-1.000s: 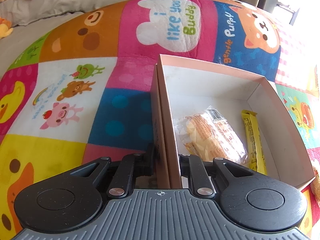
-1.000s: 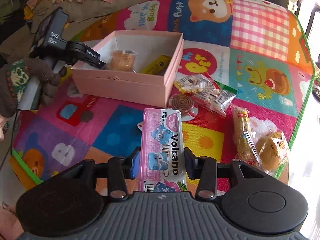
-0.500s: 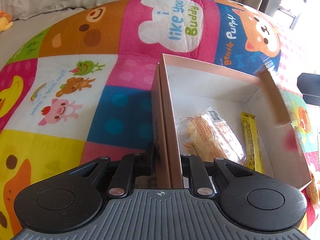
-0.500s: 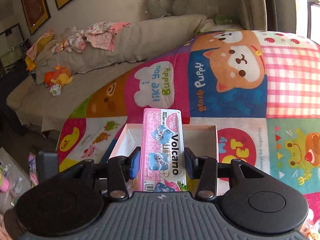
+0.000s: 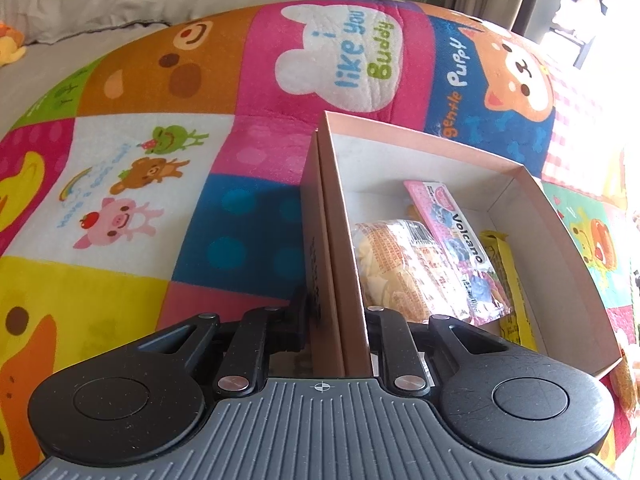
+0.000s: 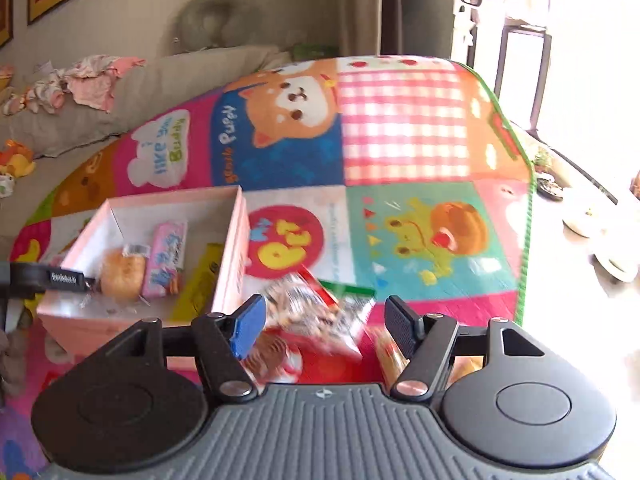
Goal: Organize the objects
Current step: 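Grasp the pink Volcano pack with the right gripper and drop it into the box, then grasp the large wrapped round bun with the right gripper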
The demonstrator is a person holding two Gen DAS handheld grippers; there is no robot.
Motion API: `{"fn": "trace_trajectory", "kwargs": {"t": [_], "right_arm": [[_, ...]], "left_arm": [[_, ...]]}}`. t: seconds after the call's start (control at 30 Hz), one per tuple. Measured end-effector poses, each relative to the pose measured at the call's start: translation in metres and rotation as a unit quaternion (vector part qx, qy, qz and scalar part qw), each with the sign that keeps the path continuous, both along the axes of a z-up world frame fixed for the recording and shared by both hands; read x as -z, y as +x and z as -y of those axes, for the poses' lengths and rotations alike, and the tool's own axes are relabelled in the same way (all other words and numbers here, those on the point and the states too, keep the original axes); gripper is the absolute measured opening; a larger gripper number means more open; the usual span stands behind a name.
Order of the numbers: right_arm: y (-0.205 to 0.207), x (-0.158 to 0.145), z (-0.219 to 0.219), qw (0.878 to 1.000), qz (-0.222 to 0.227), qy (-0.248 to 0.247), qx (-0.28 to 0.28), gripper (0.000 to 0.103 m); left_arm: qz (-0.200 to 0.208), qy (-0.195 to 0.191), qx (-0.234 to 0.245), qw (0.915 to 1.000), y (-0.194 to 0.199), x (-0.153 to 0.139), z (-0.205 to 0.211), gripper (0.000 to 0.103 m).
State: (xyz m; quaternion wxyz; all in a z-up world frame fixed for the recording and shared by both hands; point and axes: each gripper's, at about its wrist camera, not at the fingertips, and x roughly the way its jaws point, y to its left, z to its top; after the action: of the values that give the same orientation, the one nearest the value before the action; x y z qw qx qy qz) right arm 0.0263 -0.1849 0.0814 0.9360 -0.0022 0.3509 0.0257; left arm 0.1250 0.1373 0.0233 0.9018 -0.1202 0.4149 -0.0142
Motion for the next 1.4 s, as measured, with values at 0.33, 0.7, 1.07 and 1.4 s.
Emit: {"fn": "trace_trajectory", "kwargs": {"t": [0.33,0.7,1.07,1.4], "right_arm": [[0.002,0.057,-0.045,0.995,-0.038,-0.007,-0.095,0.066],[0.016,0.075,-0.046,0.996,-0.025,-0.023,-0.083,0.079],[-0.050,0.021,0.023,0.999,0.034,0.002,0.036,0.079],[0.013,0.051,0.117,0.963,-0.030,0.141,0.226,0.091]], "left_arm": [[-0.007,0.010,-0.012,0.9999,0.001,-0.001,0.005,0.018],[-0.013,0.016,-0.006,0.9998,0.003,-0.002,0.005,0.018],[-0.008,0.001,-0.008,0.9999,0.000,-0.001,0.002,0.019],[-0.007,-0.007,0.001,1.0000,-0.001,-0.001,0.000,0.021]]}}
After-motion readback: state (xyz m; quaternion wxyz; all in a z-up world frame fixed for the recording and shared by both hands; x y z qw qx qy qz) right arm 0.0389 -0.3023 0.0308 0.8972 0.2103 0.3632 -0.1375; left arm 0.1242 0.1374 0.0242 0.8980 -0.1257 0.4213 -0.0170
